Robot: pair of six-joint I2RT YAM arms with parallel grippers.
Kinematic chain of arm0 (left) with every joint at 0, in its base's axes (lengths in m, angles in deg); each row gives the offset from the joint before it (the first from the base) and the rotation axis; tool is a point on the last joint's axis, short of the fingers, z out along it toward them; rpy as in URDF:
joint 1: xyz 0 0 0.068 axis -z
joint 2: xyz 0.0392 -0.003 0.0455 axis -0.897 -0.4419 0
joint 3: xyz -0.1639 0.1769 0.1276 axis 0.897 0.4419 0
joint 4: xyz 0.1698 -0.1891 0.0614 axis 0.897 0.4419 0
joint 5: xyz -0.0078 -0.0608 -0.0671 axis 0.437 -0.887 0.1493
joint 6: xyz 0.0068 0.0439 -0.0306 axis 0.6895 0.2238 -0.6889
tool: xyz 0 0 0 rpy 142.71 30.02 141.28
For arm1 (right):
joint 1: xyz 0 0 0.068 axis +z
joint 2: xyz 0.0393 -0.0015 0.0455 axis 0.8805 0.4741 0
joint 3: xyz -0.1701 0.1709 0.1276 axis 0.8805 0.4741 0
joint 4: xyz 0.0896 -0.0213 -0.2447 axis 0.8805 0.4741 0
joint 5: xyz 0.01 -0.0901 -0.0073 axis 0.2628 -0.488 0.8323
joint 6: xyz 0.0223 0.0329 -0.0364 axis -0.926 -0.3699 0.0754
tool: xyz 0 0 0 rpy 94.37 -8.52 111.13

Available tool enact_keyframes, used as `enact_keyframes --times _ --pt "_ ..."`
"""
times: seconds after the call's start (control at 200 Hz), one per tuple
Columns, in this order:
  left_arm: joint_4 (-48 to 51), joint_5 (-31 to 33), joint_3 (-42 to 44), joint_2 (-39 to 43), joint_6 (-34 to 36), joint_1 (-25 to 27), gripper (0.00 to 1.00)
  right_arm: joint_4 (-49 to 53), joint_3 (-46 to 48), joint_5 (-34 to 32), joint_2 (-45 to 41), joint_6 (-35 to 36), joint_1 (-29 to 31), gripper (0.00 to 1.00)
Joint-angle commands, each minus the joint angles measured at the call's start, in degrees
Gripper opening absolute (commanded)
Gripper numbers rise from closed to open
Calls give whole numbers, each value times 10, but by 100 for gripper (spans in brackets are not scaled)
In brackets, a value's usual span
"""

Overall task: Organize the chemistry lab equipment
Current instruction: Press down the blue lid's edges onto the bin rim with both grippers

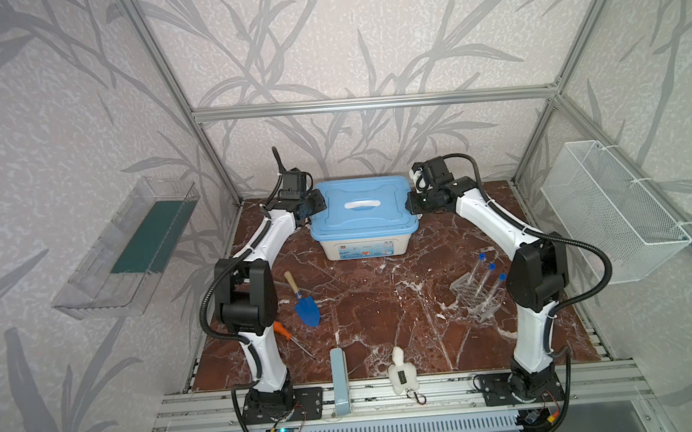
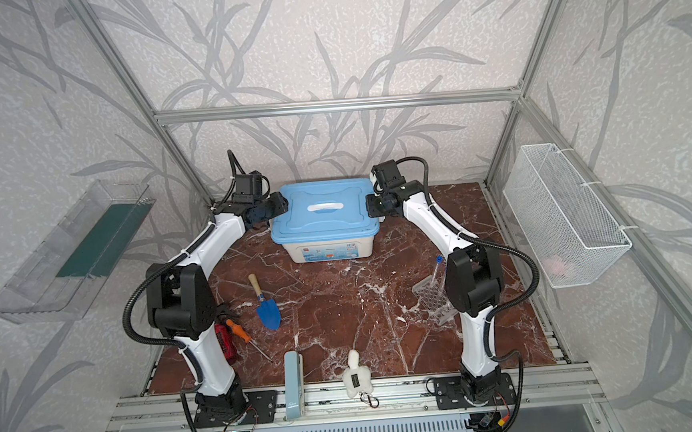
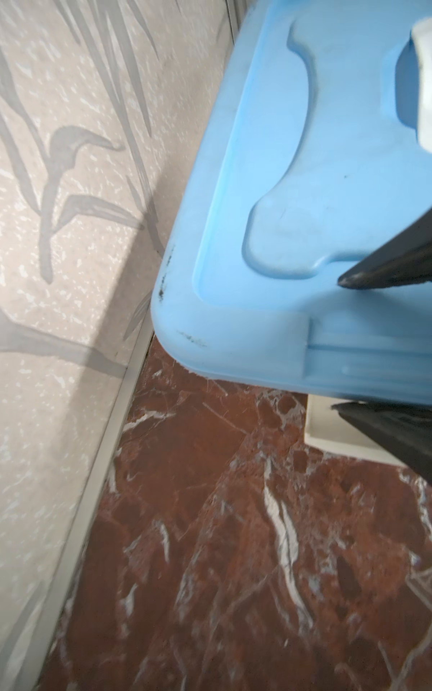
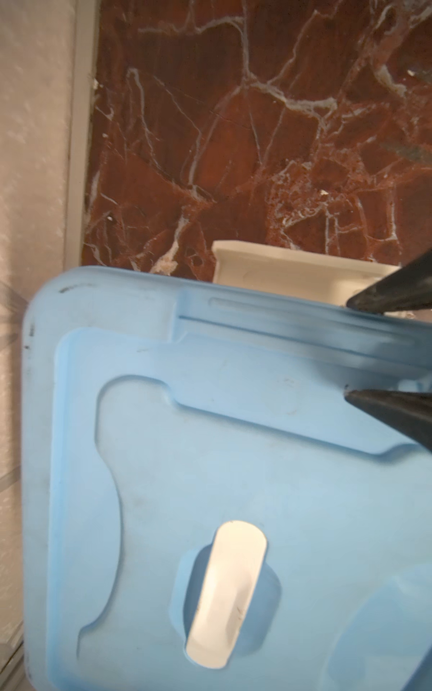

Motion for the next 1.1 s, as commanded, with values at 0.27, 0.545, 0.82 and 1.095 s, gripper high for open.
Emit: enact_keyframes --times 0.27,0.545,0.82,1.095 --pt "66 -17 9 49 24 -36 75 127 18 -54 76 27 5 39" --pt "-73 -133 126 68 1 -65 96 127 17 -50 72 28 1 39" --pt "-217 -282 166 25 -95 -63 91 94 52 -25 53 25 0 39" --pt "23 -130 61 37 30 -13 71 92 45 -31 28 29 0 39"
